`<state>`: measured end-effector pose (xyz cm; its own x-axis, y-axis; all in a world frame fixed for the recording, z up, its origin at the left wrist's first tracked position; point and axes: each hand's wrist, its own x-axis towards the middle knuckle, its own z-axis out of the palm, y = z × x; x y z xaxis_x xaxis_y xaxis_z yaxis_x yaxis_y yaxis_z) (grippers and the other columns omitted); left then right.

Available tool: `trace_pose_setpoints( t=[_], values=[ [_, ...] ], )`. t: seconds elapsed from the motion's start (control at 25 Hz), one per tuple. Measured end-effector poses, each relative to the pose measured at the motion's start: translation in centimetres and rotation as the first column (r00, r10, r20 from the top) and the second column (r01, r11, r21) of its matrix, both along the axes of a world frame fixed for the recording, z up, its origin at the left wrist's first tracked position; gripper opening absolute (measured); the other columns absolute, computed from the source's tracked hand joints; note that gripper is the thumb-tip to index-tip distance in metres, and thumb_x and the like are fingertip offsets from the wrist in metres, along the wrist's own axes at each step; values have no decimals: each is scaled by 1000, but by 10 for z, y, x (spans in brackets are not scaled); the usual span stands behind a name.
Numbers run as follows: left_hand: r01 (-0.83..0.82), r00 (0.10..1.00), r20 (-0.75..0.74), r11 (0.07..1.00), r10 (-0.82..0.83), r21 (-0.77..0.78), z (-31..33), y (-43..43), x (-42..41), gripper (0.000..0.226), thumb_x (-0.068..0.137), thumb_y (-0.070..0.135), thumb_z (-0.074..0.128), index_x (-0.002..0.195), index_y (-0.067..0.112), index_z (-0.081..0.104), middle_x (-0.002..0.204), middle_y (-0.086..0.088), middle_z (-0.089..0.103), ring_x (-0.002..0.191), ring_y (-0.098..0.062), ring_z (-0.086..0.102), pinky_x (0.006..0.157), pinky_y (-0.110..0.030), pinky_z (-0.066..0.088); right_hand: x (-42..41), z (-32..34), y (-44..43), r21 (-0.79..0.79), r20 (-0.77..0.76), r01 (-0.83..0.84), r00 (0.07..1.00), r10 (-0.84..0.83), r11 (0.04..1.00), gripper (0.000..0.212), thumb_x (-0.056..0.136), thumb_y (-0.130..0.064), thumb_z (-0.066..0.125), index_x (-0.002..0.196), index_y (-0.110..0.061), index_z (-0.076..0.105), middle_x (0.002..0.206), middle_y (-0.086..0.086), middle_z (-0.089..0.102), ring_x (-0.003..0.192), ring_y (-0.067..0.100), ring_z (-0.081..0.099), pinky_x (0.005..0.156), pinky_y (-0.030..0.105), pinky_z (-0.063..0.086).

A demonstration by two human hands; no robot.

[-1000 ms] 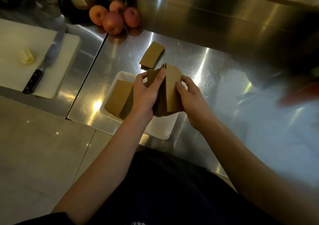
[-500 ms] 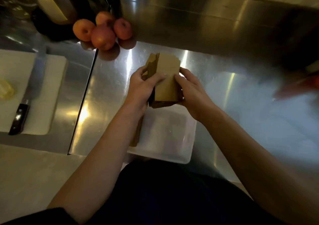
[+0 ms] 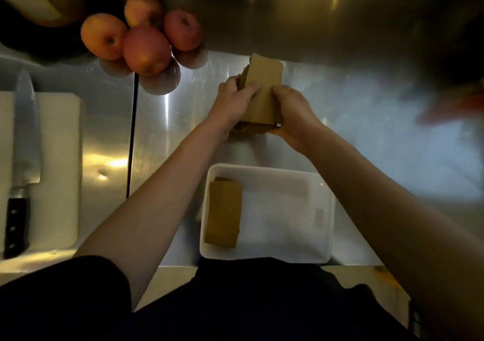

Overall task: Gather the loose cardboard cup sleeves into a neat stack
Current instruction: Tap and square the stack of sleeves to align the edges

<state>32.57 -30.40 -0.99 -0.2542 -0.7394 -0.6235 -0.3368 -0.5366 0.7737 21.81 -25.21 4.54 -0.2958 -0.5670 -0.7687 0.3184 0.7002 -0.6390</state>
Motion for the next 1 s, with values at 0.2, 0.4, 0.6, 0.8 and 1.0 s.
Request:
trace_pose_setpoints(
  t=[0.2, 0.4, 0.6, 0.8, 1.0],
  values=[
    [177, 970, 187, 979, -156, -98, -17, -6, -3, 59, 99, 48, 40, 145, 11, 39, 155, -11, 26, 138, -31, 36, 113, -50, 36, 7, -18, -12, 15, -124, -48, 991, 50, 999, 12, 102, -25, 37, 102, -25, 49, 98, -1, 56, 95, 20, 58, 85, 47, 55],
    [122, 988, 105, 990, -115, -64, -15, -10, -6, 45, 101, 40, 40, 136, 11, 45, 135, -8, 49, 117, -23, 52, 95, -36, 45, 13, -27, -16, 44, -144, -64, 987, 70, 997, 23, 101, -21, 38, 121, -19, 50, 109, 6, 59, 99, 23, 59, 86, 46, 56],
    [103, 994, 29, 995, -103, -11, -12, -13, -4, 42, 102, 37, 40, 138, 17, 48, 132, -5, 56, 114, -22, 57, 98, -37, 48, 13, -30, -19, 25, -156, -70, 985, 73, 997, 15, 101, -19, 38, 109, -24, 49, 97, 0, 60, 90, 18, 60, 82, 40, 57],
    [134, 991, -18, 990, -134, 42, -11, -15, 2, 46, 103, 38, 43, 144, 19, 45, 135, -4, 59, 117, -21, 58, 104, -43, 48, 9, -32, -19, 25, -158, -113, 981, 116, 993, 12, 101, -22, 39, 108, -26, 48, 94, -5, 58, 86, 13, 58, 71, 31, 55],
    [127, 991, 27, 990, -129, 63, -8, -19, 12, 71, 96, 46, 58, 154, 16, 31, 154, -7, 44, 133, -25, 49, 105, -35, 46, -3, -34, -17, 58, -150, -103, 982, 111, 993, 16, 99, -33, 47, 84, -28, 46, 90, -3, 57, 84, 14, 59, 72, 28, 53]
  ],
)
